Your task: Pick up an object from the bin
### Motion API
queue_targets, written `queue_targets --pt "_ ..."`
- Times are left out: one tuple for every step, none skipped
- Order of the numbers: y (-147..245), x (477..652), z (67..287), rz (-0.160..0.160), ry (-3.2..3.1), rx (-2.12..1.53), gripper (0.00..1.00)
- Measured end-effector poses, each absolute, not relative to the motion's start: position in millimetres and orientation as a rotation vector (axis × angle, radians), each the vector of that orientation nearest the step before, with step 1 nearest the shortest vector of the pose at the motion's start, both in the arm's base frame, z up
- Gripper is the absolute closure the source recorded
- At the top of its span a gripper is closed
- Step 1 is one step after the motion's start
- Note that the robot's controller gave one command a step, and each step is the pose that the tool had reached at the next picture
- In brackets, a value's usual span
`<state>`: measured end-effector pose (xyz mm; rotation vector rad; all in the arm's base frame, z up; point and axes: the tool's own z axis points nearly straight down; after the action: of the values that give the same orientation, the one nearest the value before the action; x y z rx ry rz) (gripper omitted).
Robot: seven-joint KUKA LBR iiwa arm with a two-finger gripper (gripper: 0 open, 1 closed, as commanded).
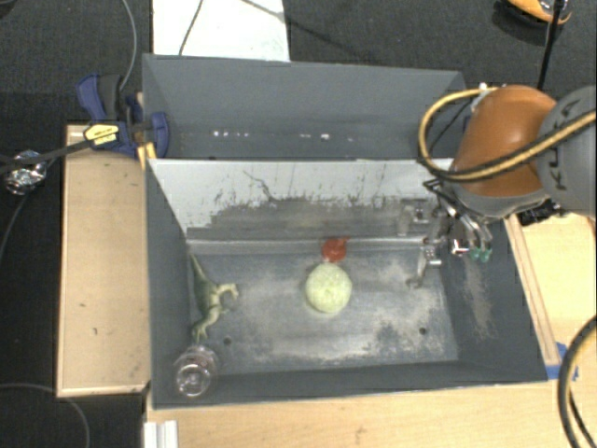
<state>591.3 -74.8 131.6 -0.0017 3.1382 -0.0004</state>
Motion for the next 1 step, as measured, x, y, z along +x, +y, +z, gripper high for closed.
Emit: queue_targets --pt "-74.8 591.3 131.6 0.000 3.138 -0.002 0.00"
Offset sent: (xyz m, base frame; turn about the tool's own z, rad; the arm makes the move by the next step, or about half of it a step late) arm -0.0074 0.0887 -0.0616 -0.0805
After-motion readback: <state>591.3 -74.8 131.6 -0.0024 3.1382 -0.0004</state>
